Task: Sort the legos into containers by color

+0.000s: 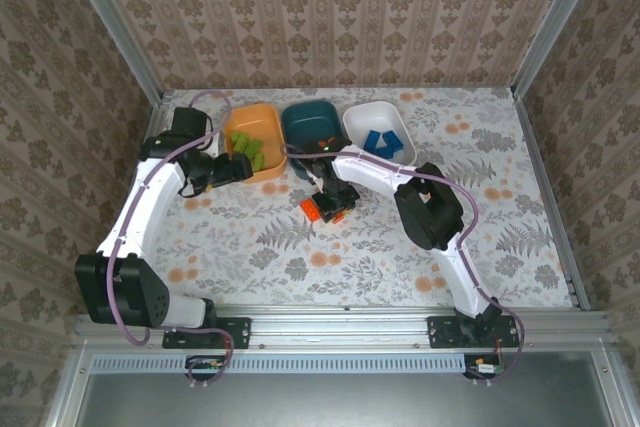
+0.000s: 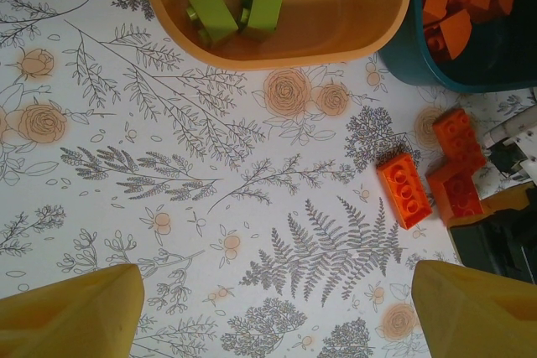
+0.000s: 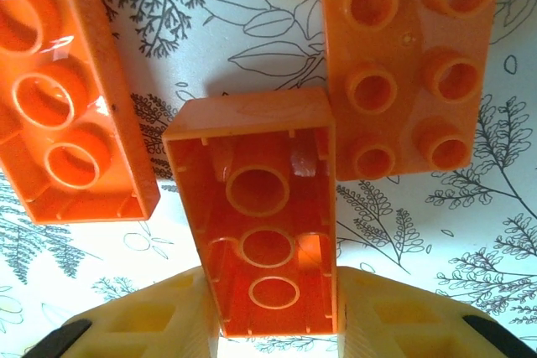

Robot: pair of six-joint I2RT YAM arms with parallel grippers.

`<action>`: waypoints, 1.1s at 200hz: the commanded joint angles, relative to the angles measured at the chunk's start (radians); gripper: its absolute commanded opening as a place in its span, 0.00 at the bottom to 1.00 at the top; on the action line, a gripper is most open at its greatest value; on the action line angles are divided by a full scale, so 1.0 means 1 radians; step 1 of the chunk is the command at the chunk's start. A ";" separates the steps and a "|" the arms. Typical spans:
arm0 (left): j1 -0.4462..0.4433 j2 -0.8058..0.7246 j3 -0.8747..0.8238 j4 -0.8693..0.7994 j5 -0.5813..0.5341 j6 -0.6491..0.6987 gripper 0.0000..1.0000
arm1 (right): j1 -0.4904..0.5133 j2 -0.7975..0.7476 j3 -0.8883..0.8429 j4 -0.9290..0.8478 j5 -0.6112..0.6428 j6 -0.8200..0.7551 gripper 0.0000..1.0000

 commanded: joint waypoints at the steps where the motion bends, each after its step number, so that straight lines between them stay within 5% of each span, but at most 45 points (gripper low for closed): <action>1: 0.010 -0.022 0.007 -0.019 0.012 -0.002 0.84 | 0.009 -0.086 -0.053 0.007 -0.008 -0.025 0.36; 56: 0.010 0.004 0.006 0.005 0.041 -0.021 0.85 | -0.066 -0.383 -0.317 0.119 -0.211 0.071 0.36; 94: 0.010 0.041 0.016 0.043 0.097 -0.054 0.86 | -0.203 -0.499 -0.294 0.166 -0.407 0.202 0.36; 165: 0.007 0.081 0.013 0.124 0.169 -0.128 0.87 | -0.280 -0.383 -0.095 0.232 -0.571 0.335 0.35; 220: 0.007 0.074 -0.030 0.151 0.197 -0.156 0.88 | -0.280 -0.268 -0.068 0.587 -0.739 0.649 0.36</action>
